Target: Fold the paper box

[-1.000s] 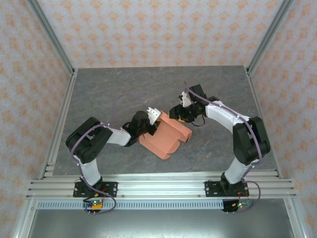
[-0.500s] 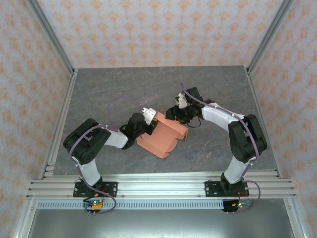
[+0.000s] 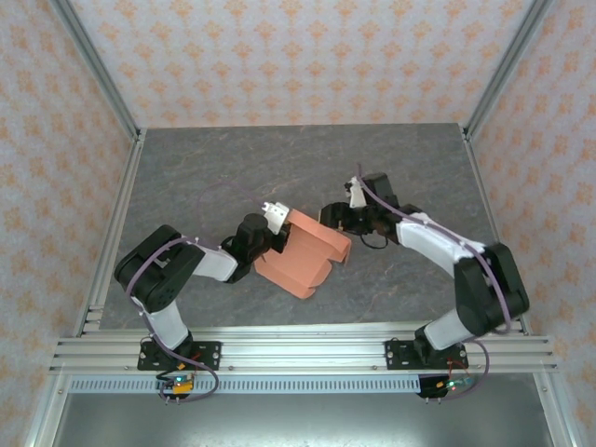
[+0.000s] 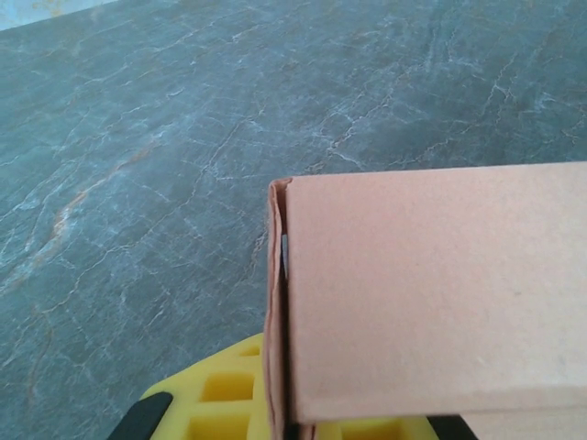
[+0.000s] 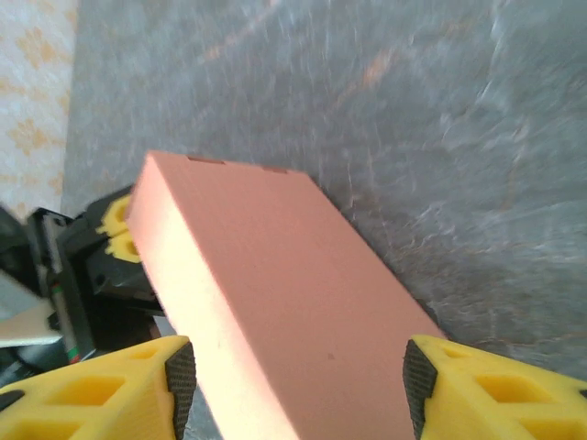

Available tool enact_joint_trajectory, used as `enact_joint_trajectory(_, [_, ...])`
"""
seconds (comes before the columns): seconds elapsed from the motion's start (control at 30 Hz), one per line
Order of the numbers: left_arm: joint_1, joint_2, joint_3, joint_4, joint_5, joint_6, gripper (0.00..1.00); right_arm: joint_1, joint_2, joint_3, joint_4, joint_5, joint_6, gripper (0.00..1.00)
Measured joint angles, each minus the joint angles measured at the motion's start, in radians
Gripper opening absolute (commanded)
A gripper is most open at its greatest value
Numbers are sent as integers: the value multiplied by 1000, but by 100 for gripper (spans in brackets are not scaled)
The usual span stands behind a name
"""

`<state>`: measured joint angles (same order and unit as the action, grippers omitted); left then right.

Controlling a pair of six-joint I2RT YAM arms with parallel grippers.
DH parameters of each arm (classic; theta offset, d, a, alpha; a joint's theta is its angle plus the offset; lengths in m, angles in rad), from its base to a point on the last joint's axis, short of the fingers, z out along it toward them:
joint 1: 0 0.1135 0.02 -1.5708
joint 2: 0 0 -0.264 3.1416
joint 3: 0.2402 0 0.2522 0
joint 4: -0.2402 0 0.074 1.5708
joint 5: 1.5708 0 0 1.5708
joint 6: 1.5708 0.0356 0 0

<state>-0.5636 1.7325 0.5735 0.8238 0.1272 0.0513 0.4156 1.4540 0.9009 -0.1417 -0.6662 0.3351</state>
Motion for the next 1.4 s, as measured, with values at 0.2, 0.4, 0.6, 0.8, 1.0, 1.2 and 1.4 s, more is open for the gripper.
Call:
enact_joint_trajectory(0.2, [71, -99, 3, -95, 74, -56, 0, -11, -341, -154, 139, 147, -161, 68])
enact_joint_trajectory(0.4, [119, -186, 47, -234, 163, -101, 0, -18, -517, -317, 202, 182, -380, 65])
enact_joint_trajectory(0.6, [143, -205, 59, -327, 238, -137, 0, -19, -524, -347, 172, 78, -592, 60])
enact_joint_trajectory(0.8, [153, -205, 105, -405, 290, -168, 0, -19, -485, -347, 172, -12, -681, 54])
enact_joint_trajectory(1.0, [153, -204, 113, -423, 307, -211, 0, 10, -409, -348, 275, -6, -638, 42])
enact_joint_trajectory(1.2, [153, -193, 114, -443, 292, -256, 0, 102, -337, -347, 375, 92, -603, 33])
enact_joint_trajectory(1.4, [149, -193, 115, -473, 249, -298, 0, 185, -294, -356, 489, 270, -584, 32])
